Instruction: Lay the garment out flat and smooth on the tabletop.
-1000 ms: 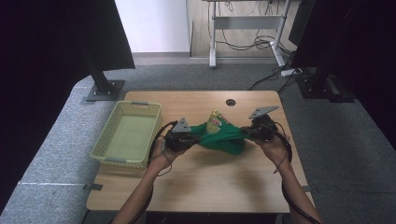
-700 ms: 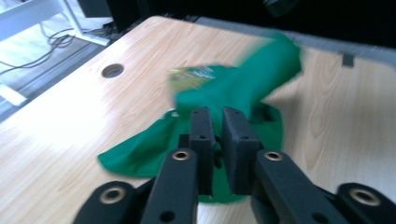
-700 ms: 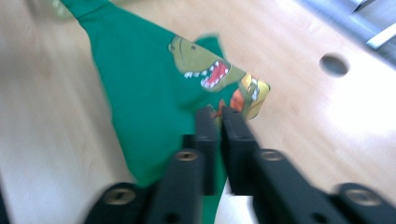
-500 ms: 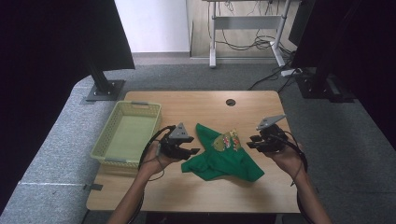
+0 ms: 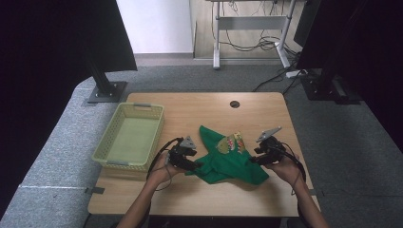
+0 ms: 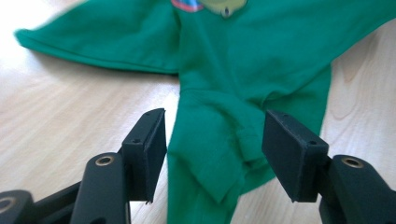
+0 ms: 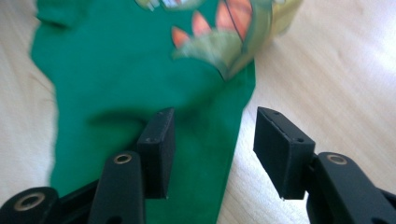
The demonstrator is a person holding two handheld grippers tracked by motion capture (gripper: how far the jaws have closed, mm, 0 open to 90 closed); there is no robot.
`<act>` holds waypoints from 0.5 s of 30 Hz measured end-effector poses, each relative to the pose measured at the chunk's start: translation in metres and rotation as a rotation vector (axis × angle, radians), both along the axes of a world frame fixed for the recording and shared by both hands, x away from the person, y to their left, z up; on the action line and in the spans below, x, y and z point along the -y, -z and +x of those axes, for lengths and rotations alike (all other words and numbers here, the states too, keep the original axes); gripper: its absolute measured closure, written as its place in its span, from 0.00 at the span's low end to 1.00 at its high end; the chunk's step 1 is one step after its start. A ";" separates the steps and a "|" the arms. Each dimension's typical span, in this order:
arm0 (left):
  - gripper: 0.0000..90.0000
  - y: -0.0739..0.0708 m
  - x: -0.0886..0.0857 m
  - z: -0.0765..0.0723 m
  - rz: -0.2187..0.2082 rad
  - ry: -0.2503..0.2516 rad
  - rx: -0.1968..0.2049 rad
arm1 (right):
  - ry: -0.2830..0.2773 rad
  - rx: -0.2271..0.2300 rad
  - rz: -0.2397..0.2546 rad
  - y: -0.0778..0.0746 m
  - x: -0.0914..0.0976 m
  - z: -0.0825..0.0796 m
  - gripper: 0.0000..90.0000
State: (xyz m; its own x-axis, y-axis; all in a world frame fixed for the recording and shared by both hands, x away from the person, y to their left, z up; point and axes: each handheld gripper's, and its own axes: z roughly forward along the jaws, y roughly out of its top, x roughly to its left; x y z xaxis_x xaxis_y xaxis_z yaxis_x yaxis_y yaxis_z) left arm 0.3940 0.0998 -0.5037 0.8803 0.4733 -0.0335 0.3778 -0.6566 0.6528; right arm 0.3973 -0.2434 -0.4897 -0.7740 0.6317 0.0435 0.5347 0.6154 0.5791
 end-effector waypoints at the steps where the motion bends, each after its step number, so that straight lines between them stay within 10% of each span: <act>1: 0.44 0.004 0.003 0.001 0.008 0.001 -0.002 | 0.006 -0.009 -0.002 0.006 0.002 0.001 0.51; 7: 0.46 0.022 0.015 0.004 0.064 0.000 0.003 | 0.021 -0.026 -0.021 0.026 0.007 0.002 0.50; 10: 0.72 0.028 0.016 0.004 0.061 0.020 -0.013 | 0.017 -0.021 -0.080 0.041 0.005 -0.003 0.60; 15: 0.88 0.026 0.013 0.005 0.076 0.004 0.026 | 0.008 -0.020 -0.031 0.042 0.005 -0.009 0.80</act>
